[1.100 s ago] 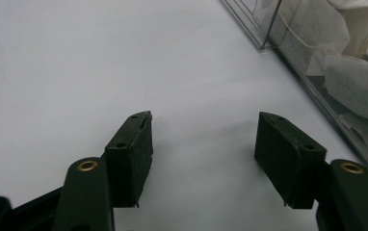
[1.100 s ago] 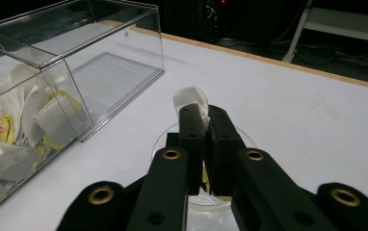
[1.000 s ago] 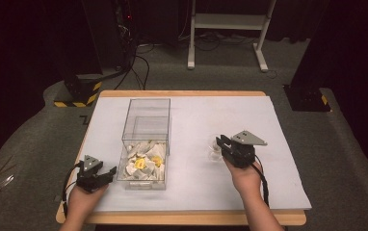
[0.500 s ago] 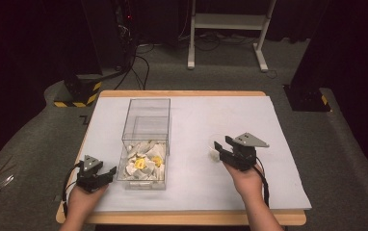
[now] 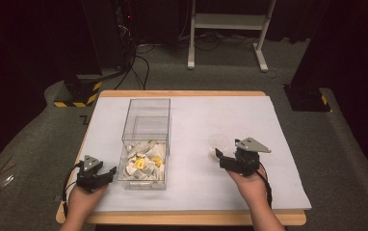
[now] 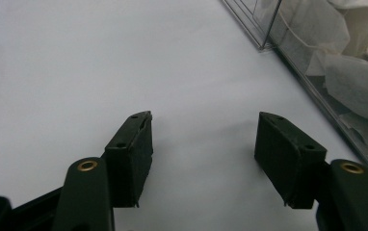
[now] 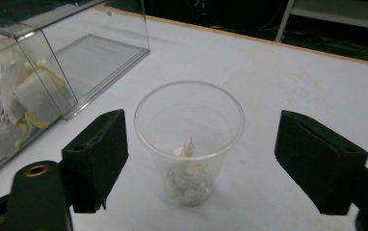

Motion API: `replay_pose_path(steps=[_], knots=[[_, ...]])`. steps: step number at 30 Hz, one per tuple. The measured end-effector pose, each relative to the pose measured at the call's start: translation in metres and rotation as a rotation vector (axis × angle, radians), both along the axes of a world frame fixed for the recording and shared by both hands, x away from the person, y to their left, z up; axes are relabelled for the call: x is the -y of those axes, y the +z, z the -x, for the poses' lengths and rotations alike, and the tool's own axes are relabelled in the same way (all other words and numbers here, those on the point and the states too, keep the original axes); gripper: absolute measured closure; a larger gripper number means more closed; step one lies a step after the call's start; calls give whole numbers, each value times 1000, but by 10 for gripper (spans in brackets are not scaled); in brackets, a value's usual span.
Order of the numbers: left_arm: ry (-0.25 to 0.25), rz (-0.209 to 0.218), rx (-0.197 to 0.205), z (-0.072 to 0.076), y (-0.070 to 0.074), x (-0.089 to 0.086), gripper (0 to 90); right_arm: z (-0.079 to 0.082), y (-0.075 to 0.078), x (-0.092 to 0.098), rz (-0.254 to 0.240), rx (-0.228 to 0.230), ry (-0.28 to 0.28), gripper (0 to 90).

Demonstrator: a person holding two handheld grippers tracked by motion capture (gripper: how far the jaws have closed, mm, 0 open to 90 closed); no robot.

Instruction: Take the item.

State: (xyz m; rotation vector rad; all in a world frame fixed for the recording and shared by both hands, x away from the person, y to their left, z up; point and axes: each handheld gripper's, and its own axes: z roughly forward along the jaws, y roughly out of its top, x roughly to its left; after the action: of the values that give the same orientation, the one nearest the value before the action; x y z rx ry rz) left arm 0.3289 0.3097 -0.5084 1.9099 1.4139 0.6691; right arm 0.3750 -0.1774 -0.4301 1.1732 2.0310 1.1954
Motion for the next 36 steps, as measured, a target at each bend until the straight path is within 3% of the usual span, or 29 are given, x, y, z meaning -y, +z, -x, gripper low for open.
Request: replay_pose_path(steps=[12, 22, 36], knots=[[2, -1, 2, 0, 0, 0, 386, 9, -19, 10, 29, -50, -16, 153], [4, -2, 2, 0, 0, 1, 386, 18, -44, 19, 46, -112, -34, 147], [-11, -30, 10, 2, 1, 3, 385, 26, -69, 16, 147, -177, -19, 138]])
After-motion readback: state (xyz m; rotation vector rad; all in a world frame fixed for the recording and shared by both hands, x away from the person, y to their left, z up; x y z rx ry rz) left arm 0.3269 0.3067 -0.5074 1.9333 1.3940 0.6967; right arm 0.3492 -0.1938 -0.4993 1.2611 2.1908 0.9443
